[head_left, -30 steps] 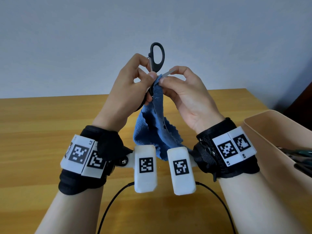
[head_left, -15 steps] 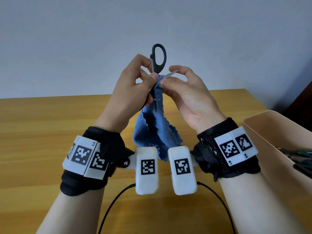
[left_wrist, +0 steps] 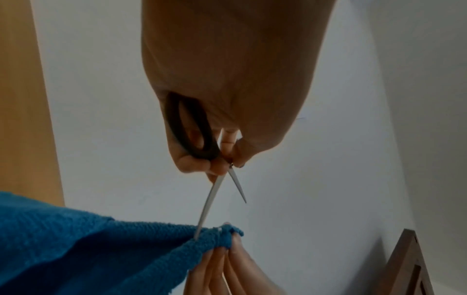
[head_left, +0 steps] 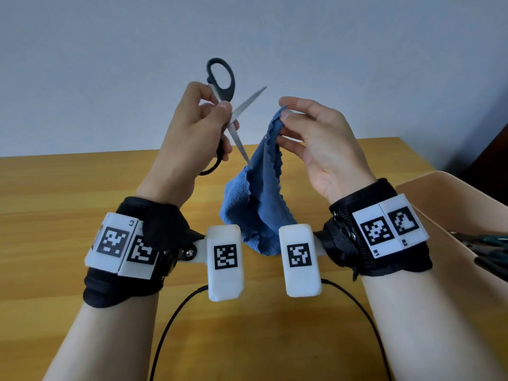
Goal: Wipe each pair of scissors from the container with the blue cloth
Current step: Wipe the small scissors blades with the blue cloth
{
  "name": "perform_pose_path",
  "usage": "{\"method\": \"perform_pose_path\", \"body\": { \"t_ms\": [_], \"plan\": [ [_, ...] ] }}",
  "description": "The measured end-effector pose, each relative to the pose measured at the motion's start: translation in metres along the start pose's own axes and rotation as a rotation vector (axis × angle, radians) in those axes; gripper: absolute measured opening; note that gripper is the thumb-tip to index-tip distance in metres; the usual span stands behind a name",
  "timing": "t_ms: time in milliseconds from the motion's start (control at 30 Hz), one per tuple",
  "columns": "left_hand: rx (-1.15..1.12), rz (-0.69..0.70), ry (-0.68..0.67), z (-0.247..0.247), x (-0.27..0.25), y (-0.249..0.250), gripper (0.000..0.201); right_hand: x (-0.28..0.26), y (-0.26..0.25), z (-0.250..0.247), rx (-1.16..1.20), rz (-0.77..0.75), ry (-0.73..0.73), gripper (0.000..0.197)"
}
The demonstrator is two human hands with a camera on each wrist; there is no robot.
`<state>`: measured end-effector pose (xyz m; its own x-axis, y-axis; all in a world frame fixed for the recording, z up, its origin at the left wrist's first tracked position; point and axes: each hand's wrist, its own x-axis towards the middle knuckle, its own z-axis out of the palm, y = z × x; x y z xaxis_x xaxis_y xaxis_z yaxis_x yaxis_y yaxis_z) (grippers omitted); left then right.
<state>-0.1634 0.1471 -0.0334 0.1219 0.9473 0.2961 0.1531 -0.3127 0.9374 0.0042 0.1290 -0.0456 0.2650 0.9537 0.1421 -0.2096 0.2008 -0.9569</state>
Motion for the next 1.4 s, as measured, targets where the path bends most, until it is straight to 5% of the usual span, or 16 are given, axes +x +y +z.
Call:
{"method": "perform_pose_path", "body": {
  "t_ms": [300,467,633,767,1033,1200,1400],
  "plan": [
    [-0.106,-0.057,-0.090,0.007,-0.006,0.000,0.053,-0.002,0.000,0.003,0.042,-0.041,-0.042,0.008],
    [-0.093,-0.059,-0.037,0.009,-0.006,-0.001,0.047,-0.003,-0.001,0.004,0.022,-0.039,-0.070,0.006],
    [-0.108,-0.063,-0.041,0.002,-0.004,-0.001,0.040,-0.003,-0.002,0.004,-0.246,0.021,-0.092,0.007],
    [-0.124,-0.074,-0.032,-0.007,-0.002,0.001,0.040,-0.004,0.000,0.005,-0.362,0.102,-0.238,0.031],
    [-0.130,-0.098,-0.092,-0.017,0.002,0.001,0.041,-0.005,0.004,0.004,-0.425,0.088,-0.328,0.019],
    [-0.119,-0.095,-0.040,-0.023,0.003,-0.002,0.040,-0.004,-0.004,0.004,-0.299,0.145,-0.184,0.014],
    [-0.119,-0.091,0.002,-0.018,0.003,-0.003,0.040,-0.003,-0.006,0.007,-0.084,0.279,-0.197,0.013]
  ]
}}
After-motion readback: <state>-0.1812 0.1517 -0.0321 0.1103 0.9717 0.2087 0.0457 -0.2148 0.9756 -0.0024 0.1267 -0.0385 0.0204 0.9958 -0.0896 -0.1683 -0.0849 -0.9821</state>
